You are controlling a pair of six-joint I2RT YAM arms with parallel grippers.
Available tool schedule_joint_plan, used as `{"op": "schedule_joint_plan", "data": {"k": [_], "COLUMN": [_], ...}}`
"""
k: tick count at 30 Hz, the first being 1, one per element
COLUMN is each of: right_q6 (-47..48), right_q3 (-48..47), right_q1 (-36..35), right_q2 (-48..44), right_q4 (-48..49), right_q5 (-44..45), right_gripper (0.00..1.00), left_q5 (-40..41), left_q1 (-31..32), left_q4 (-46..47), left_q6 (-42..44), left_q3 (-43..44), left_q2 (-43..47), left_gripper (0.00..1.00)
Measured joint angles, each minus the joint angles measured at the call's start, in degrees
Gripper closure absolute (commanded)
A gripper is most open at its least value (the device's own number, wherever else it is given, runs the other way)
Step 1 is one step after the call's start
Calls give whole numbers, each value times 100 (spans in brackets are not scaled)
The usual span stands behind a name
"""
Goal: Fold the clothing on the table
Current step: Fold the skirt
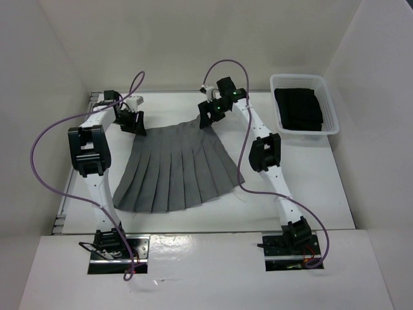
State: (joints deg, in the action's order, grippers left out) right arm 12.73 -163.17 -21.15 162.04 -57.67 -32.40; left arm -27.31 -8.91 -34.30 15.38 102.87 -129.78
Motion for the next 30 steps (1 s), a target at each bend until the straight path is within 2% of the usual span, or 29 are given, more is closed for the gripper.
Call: {"op": "schedule_joint_plan", "data": {"k": [8,17,22,25,27,30], "right_q6": [-9,-111,-225,-291,-323,-452], "right_q3": [-151,-369,-450,-463,-466,-490], "right_q1": [0,0,2,2,2,2], "right_q2": [76,369,428,439,442,446], "right_q4": [20,107,146,155,164,216], "right_q5": [-129,-350,-385,-380,-367,-264], "right_gripper": [24,24,27,35,49,64], "left_q5": [-221,-343,-378,-402,-402,-393], "left_q1": [-138,-205,-208,-212,-214,-216], "left_q4": [-7,-52,-70,-85,-105,-166], "left_q6": [271,422,446,461,494,535], "left_q3": [-138,-422,-476,-481,-481,-481], "left_q2": [39,192,214,216,216,216], "left_gripper": [50,54,57,62,67,71]}}
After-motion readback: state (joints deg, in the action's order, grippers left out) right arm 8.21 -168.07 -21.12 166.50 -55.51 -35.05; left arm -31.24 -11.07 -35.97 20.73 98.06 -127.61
